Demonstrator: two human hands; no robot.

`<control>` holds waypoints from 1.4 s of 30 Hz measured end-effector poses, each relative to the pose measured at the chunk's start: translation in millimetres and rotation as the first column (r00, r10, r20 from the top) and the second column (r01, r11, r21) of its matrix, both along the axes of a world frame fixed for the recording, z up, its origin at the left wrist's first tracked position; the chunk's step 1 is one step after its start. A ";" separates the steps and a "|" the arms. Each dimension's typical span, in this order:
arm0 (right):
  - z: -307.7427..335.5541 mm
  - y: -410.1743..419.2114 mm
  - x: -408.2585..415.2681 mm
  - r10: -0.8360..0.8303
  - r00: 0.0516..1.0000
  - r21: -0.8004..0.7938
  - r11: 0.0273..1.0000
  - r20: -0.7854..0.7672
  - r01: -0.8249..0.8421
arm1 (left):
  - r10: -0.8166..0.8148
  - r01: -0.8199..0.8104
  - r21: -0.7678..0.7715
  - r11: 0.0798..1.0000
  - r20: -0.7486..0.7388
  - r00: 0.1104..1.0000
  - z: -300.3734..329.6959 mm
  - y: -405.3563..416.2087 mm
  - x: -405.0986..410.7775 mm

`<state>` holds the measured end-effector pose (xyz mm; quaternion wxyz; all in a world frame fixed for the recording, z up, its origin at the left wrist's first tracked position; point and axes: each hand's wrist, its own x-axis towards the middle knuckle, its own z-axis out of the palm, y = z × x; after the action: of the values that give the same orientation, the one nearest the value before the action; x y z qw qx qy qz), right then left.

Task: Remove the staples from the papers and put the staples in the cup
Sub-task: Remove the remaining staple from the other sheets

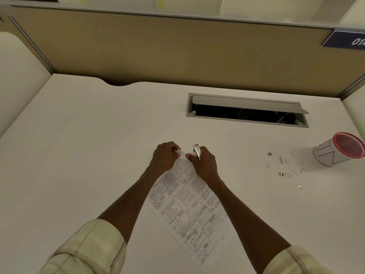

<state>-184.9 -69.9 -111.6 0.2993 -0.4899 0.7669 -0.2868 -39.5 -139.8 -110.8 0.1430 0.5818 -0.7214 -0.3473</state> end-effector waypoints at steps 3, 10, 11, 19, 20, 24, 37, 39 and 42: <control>5.0 -5.7 -11.5 -0.017 0.998 -0.046 0.999 0.059 0.020 | -0.061 0.057 -0.071 0.996 -0.058 0.996 12.1 2.6 0.9; 24.5 -12.0 -16.0 0.054 0.998 -0.065 0.997 0.023 -0.052 | -0.169 0.134 -0.232 0.963 -0.135 0.976 34.9 7.7 -2.7; 28.6 -11.9 -14.5 0.026 1.000 -0.093 0.995 0.011 -0.025 | -0.131 0.091 -0.266 0.960 -0.135 0.982 39.2 10.6 -4.6; 45.7 7.0 2.0 -0.096 0.994 -0.346 0.932 0.053 0.109 | 0.461 -0.374 0.285 0.882 -0.360 0.811 64.6 43.6 -29.0; 46.1 11.2 5.0 -0.088 0.995 -0.383 0.918 0.050 0.100 | 0.533 -0.377 0.403 0.834 -0.410 0.740 68.5 45.4 -31.5; 42.7 26.4 15.3 -0.082 0.997 -0.443 0.894 -0.016 0.066 | 0.667 -0.319 0.615 0.721 -0.492 0.560 78.7 44.7 -31.7; 38.2 51.8 12.3 -0.060 0.959 -0.238 0.963 0.276 0.129 | 0.433 -0.193 0.474 0.859 -0.471 0.769 58.7 59.6 -8.0; 36.3 54.6 9.0 0.006 0.974 -0.269 0.961 0.228 0.057 | 0.379 -0.147 0.445 0.883 -0.493 0.783 58.3 65.1 -4.4; 33.8 58.0 6.0 0.058 0.978 -0.292 0.956 0.201 0.003 | 0.298 -0.107 0.372 0.922 -0.504 0.811 58.7 74.2 -0.1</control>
<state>-178.9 -11.8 -77.8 0.3062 -0.5067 0.6740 -0.4419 -39.5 -65.6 -52.1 0.2829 0.5469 -0.5145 -0.5968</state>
